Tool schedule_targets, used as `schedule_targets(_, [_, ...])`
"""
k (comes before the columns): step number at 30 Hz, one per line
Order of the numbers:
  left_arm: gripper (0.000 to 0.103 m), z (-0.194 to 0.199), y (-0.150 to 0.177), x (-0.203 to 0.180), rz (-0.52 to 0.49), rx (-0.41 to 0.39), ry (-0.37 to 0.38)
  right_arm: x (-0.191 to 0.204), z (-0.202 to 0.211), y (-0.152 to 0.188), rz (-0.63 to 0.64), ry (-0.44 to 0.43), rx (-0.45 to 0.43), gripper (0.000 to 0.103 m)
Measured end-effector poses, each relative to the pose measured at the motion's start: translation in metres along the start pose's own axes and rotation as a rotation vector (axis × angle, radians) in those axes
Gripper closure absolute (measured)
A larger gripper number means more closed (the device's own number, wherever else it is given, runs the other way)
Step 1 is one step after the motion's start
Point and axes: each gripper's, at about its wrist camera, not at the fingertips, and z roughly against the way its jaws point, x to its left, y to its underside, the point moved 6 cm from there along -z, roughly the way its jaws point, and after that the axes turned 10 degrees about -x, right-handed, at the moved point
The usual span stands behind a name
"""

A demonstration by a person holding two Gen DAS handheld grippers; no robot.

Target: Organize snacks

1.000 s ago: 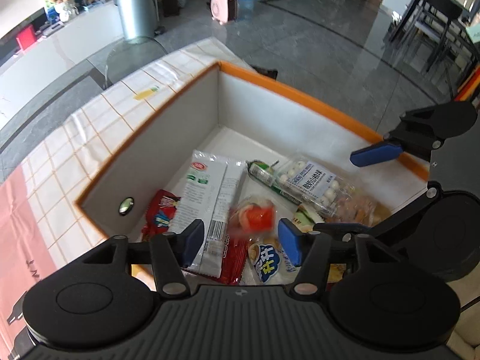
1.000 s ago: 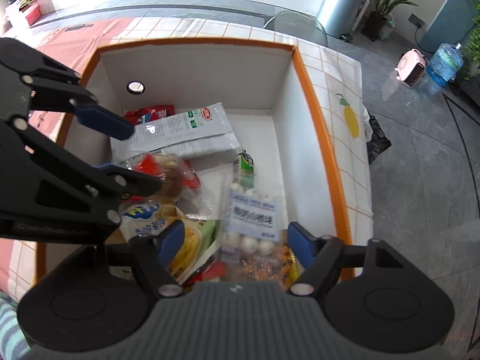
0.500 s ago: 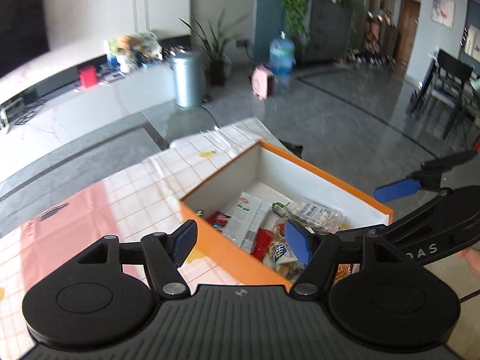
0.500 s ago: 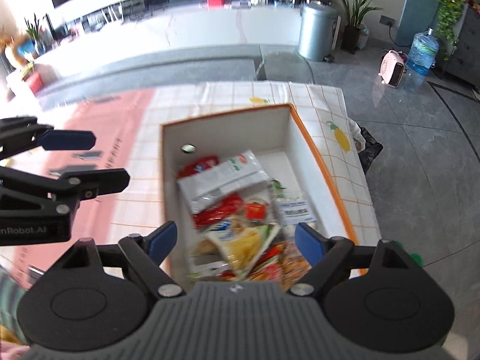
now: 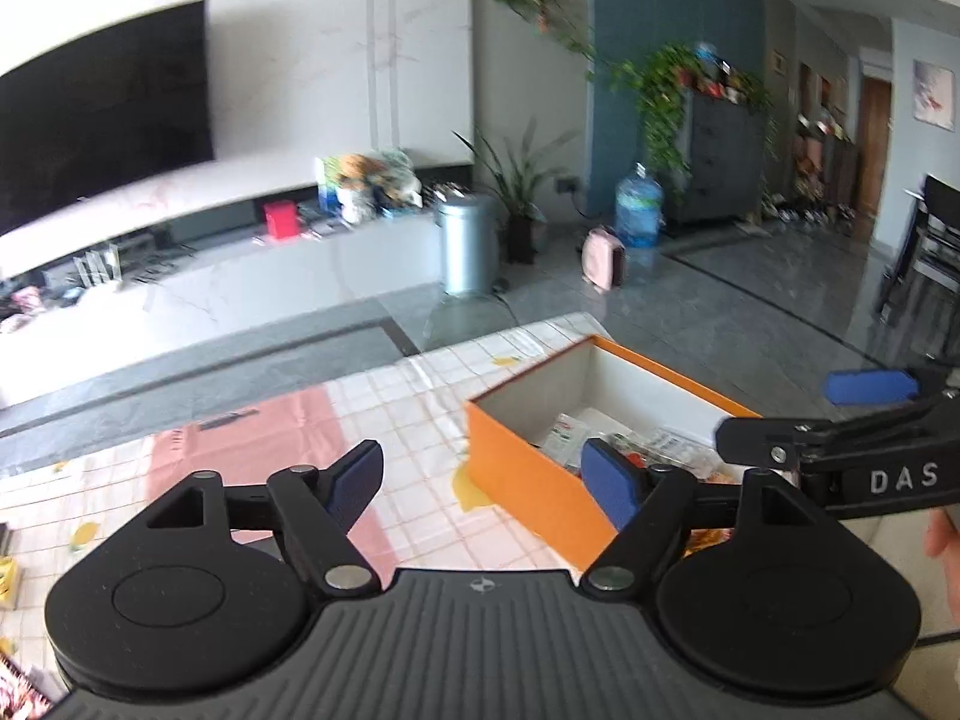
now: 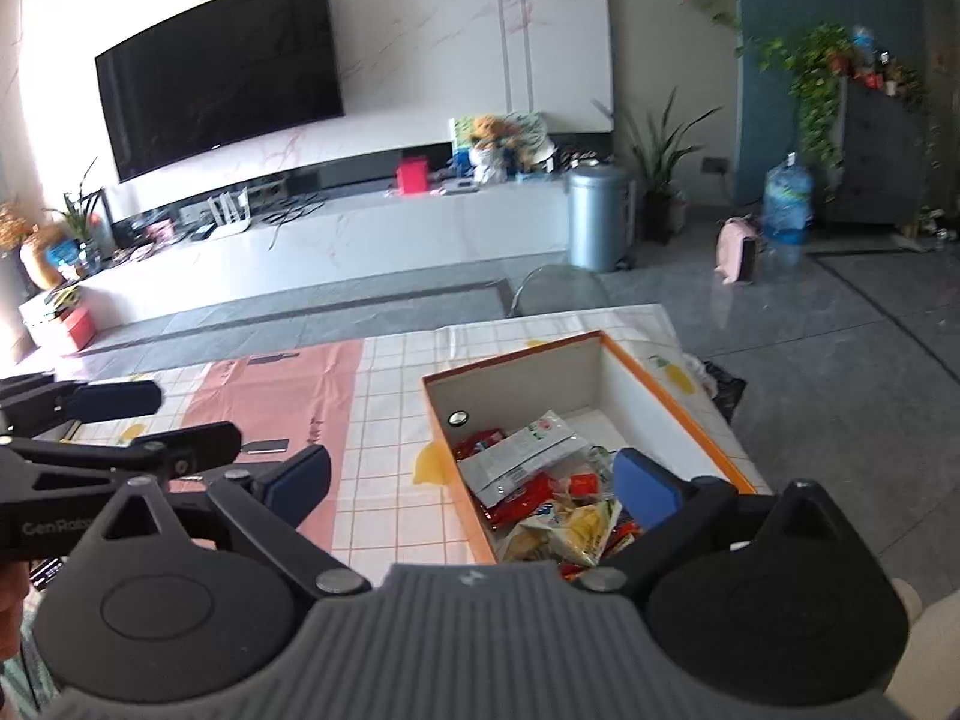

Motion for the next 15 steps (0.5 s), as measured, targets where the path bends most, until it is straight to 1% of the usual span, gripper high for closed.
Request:
schedule_targets(3, [0.010, 0.012, 0.012, 0.009, 0.012, -0.031, -0.071, 0.008, 0.011, 0.015, 0.000, 0.028, -0.025, 0.004])
schedule_targets(7, [0.010, 0.019, 0.026, 0.027, 0.086, -0.015, -0.136, 0.020, 0.020, 0.039, 0.019, 0.069, -0.052, 0.004])
schedule_targets(9, [0.010, 0.022, 0.035, 0.036, 0.096, -0.001, -0.165, 0.028, 0.023, 0.050, 0.039, 0.079, -0.053, 0.004])
schedule_targets(12, [0.010, 0.024, 0.047, 0.041, 0.088, 0.024, -0.184, 0.039, 0.024, 0.063, 0.067, 0.072, -0.058, 0.004])
schedule_targets(15, [0.010, 0.030, 0.058, 0.042, 0.082, 0.056, -0.178, 0.047, 0.026, 0.072, 0.077, 0.064, -0.072, 0.004])
